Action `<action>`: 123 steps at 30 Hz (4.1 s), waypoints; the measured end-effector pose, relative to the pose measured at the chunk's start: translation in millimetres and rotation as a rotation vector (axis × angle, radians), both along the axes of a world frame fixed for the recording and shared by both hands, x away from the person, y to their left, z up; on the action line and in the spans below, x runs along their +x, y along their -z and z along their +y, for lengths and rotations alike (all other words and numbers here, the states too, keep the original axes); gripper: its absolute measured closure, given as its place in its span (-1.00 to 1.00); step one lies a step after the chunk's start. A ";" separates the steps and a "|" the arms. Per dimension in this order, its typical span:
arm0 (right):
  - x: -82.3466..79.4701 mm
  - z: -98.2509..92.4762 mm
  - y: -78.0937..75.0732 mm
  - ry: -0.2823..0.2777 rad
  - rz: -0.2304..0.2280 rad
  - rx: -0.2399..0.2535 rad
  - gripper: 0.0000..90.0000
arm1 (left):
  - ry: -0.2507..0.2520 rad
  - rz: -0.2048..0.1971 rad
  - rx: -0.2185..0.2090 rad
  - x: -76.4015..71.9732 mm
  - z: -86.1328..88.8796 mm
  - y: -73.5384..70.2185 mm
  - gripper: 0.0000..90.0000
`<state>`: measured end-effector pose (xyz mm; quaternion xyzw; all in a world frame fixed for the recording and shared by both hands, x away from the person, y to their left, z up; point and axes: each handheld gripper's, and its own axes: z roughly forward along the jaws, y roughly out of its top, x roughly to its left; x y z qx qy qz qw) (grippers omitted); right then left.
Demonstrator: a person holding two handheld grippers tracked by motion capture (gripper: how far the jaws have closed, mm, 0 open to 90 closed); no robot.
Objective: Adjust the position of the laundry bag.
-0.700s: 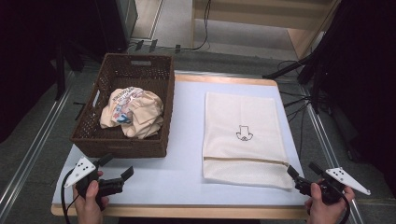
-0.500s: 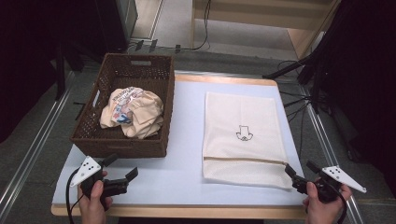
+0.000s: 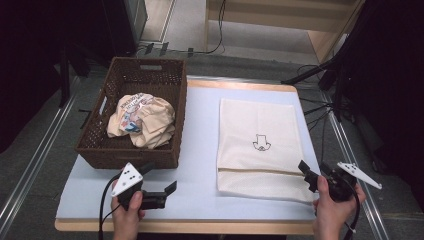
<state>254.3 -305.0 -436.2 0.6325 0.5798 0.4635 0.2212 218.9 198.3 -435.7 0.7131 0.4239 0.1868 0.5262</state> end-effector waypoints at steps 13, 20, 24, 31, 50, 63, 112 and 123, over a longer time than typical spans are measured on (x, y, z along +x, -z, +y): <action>26.8 -12.5 32.0 -0.076 0.114 -0.055 -0.53 | 0.189 0.101 -0.007 16.0 -91.5 22.6 -0.66; 34.7 -17.7 38.9 -0.047 0.120 -0.067 -0.16 | 0.207 0.190 0.069 19.9 -112.1 33.7 -0.29; 34.9 -23.7 42.8 -0.019 0.119 -0.029 0.20 | 0.260 0.236 0.071 24.2 -116.1 40.8 -0.18; 41.0 -20.0 53.4 -0.037 0.183 -0.070 0.13 | 0.293 0.226 0.129 21.0 -125.3 42.5 -0.12; 33.6 -6.1 50.3 -0.137 0.151 -0.113 0.97 | 0.249 0.226 0.138 21.6 -109.7 39.6 0.86; 31.5 12.3 46.4 -0.196 0.115 -0.071 0.97 | 0.217 0.215 0.109 18.5 -83.7 33.3 0.85; 49.2 74.0 45.2 -0.361 0.076 -0.107 0.68 | 0.087 0.241 0.041 1.2 -19.2 33.8 0.56; 39.1 69.3 33.4 -0.349 0.036 -0.082 -0.69 | 0.174 0.204 -0.004 0.4 -23.3 24.5 -0.86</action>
